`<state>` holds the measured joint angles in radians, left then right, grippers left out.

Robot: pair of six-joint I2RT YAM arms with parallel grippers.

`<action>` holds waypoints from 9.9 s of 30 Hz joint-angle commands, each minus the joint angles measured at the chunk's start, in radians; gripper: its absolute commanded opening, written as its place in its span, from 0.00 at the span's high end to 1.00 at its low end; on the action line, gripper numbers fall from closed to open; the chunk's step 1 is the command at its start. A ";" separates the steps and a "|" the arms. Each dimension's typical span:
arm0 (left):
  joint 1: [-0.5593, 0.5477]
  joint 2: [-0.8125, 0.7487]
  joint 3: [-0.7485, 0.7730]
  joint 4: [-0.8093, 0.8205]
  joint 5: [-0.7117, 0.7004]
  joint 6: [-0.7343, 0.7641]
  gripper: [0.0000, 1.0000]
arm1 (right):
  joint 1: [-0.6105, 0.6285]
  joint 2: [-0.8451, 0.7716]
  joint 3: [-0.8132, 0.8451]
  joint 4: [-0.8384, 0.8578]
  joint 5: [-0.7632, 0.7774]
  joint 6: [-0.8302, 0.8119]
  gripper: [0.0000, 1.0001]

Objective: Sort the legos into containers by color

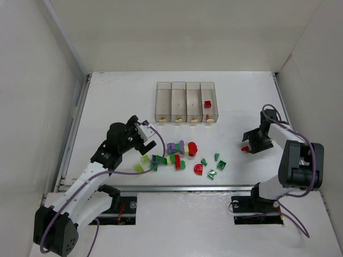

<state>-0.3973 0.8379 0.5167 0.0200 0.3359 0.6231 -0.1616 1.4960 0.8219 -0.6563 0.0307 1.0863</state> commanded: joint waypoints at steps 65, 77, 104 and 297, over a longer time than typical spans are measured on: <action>0.077 -0.026 0.013 0.026 0.104 -0.005 0.01 | 0.631 -0.359 0.024 -0.203 0.041 -0.209 0.11; 0.077 -0.091 0.013 -0.012 0.104 0.024 0.01 | 0.663 -0.398 -0.185 -0.020 0.037 -0.106 0.22; 0.077 -0.152 0.008 -0.049 0.074 0.024 0.01 | 0.697 -0.230 -0.132 -0.040 0.095 -0.169 1.00; 0.003 0.958 0.861 -0.020 -0.086 -0.169 0.65 | 0.501 0.352 0.849 0.041 0.078 -0.755 0.30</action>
<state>-0.3965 1.8015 1.3048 -0.0360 0.2523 0.4725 0.3519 1.8481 1.6516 -0.6571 0.1196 0.3561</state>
